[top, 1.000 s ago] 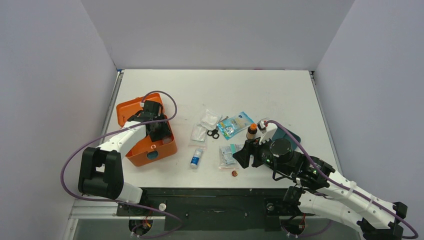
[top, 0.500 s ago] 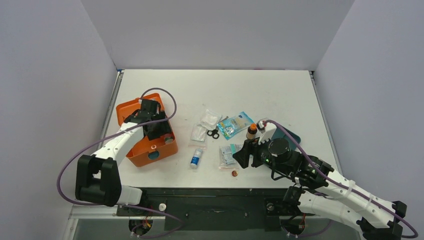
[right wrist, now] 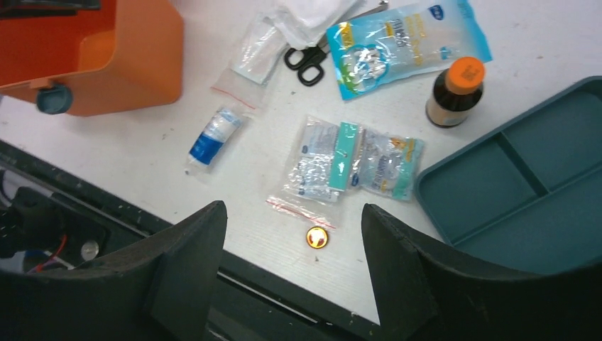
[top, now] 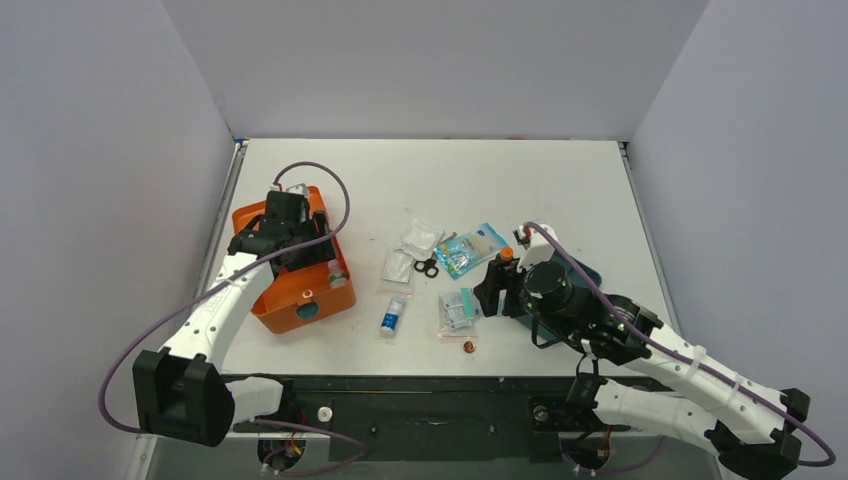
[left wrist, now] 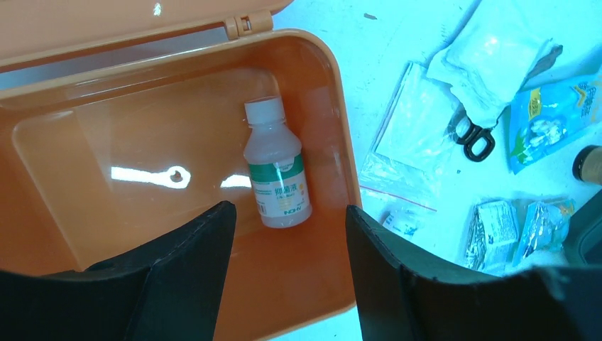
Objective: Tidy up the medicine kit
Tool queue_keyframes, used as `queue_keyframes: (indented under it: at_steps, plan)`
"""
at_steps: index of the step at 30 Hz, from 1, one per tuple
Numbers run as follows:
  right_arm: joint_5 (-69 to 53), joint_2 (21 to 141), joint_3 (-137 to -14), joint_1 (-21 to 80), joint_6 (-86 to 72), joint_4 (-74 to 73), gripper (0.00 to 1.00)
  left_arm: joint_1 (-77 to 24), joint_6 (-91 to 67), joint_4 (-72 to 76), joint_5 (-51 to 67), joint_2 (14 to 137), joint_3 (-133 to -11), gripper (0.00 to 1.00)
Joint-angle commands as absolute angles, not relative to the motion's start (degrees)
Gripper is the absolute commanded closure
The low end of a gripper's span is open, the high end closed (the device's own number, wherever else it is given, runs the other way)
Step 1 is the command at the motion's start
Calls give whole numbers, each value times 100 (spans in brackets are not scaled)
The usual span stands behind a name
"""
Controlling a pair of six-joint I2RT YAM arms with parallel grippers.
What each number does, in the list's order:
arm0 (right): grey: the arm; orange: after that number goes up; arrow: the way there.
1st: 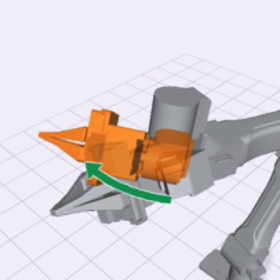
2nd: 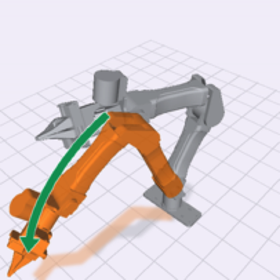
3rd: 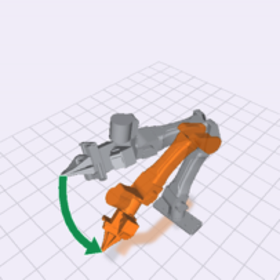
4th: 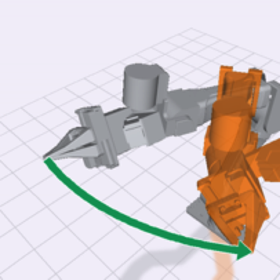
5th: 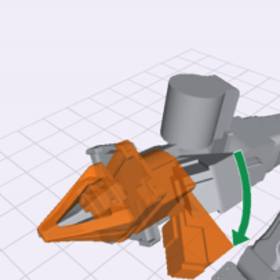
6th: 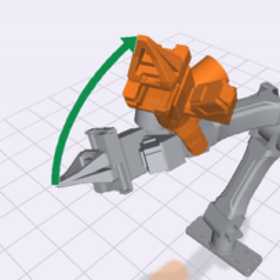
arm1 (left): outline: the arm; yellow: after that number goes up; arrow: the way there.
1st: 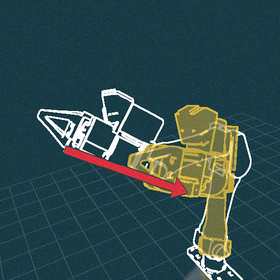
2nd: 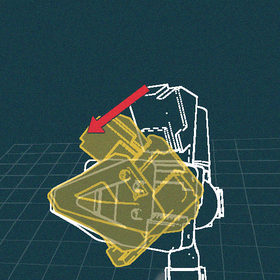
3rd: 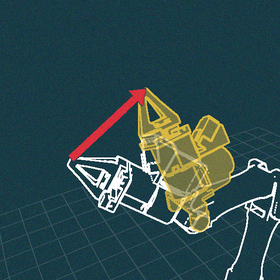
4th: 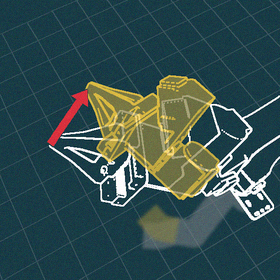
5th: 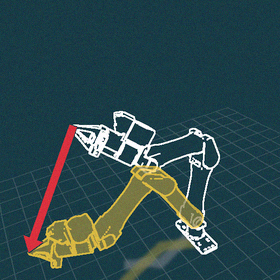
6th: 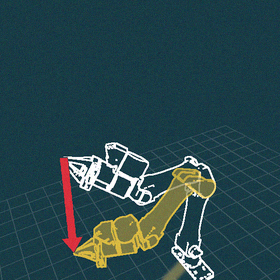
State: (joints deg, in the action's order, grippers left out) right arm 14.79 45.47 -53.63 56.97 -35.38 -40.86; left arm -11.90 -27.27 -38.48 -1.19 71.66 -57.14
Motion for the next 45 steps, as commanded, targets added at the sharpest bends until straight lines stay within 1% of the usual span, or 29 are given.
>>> queue_keyframes:
  at_steps: [1, 6, 13, 18, 20, 27, 32, 38, 45]
  plan:
    - [2503, 4956, -5814, 5621, -3520, -4438, 34, -1197, -2325, -4185, -17, 6763, -6079, 44]
    - [2937, 5372, -5948, 5316, -3480, -4549, 34, -1274, -2017, -4449, -3, 6429, -6147, 44]
    - [2820, 5923, -6206, 4659, -3204, -4463, 34, -1425, -1767, -4436, 703, 5881, -6127, 44]
    - [2605, 6413, -6364, 4127, -2984, -4357, 34, -1608, -1626, -3936, 1505, 5328, -5891, 44]
    - [2464, 6584, -6346, 3912, -2932, -4250, 34, -1681, -1614, -3634, 1831, 5118, -5708, 42]
    - [1738, 7069, -6310, 3358, -2757, -3860, 34, -1840, -1514, -2853, 2695, 4728, -5098, 40]
    - [1335, 7458, -6315, 3057, -2721, -3643, 35, -1872, -1637, -2395, 2892, 4360, -4648, 38]
    - [1076, 7887, -6355, 2885, -2650, -3435, 37, -1891, -1608, -2465, 2979, 4324, -4567, 38]
    - [1211, 8311, -6406, 2796, -2652, -3336, 40, -1932, -1666, -2448, 2890, 4227, -4518, 37]
